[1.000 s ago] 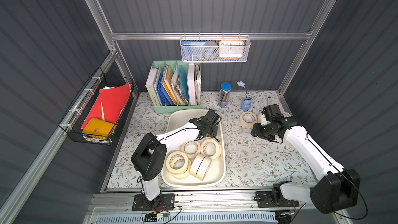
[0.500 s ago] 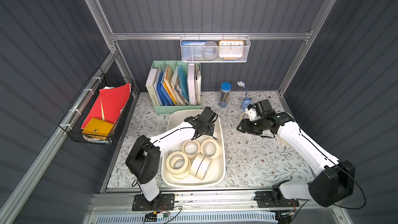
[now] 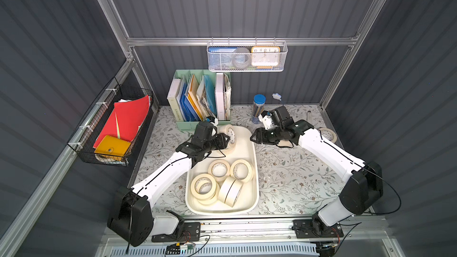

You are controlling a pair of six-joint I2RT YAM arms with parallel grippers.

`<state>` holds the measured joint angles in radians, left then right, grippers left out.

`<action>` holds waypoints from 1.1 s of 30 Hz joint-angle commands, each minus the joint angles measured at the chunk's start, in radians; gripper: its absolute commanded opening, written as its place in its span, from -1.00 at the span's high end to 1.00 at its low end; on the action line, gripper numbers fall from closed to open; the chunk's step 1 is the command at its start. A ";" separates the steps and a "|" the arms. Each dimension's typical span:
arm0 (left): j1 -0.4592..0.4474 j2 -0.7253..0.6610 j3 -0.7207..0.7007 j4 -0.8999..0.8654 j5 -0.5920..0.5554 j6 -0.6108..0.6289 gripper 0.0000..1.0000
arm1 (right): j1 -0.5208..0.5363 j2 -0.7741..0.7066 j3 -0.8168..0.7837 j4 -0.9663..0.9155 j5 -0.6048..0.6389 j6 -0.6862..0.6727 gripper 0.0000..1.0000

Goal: Take out the art tape in the storage box
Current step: Pick up the art tape from the storage box.

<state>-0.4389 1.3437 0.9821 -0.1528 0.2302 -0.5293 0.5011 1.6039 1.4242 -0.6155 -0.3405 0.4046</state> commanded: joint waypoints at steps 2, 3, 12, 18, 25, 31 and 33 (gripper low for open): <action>0.028 -0.026 -0.028 0.215 0.259 -0.052 0.53 | 0.003 0.047 0.066 0.045 -0.016 0.009 -0.13; 0.029 -0.028 -0.034 0.234 0.282 -0.060 0.53 | 0.002 0.062 0.081 0.045 -0.020 0.010 -0.13; 0.031 -0.025 -0.034 0.263 0.320 -0.073 0.54 | 0.007 0.177 0.193 -0.004 0.017 -0.020 -0.13; 0.031 -0.018 -0.035 0.281 0.322 -0.077 0.54 | 0.011 0.212 0.209 -0.005 -0.001 -0.013 -0.03; 0.031 -0.015 -0.043 0.304 0.333 -0.089 0.53 | 0.011 0.206 0.185 0.055 -0.032 0.007 0.70; 0.031 -0.014 -0.046 0.311 0.335 -0.093 0.48 | 0.010 0.182 0.175 0.056 -0.017 -0.010 1.00; 0.031 -0.010 -0.044 0.303 0.336 -0.087 0.31 | 0.011 0.175 0.174 0.048 -0.006 -0.015 1.00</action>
<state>-0.3946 1.3441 0.9394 0.0799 0.4942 -0.6178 0.5190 1.8030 1.6058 -0.5980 -0.3649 0.3614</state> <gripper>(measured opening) 0.420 0.160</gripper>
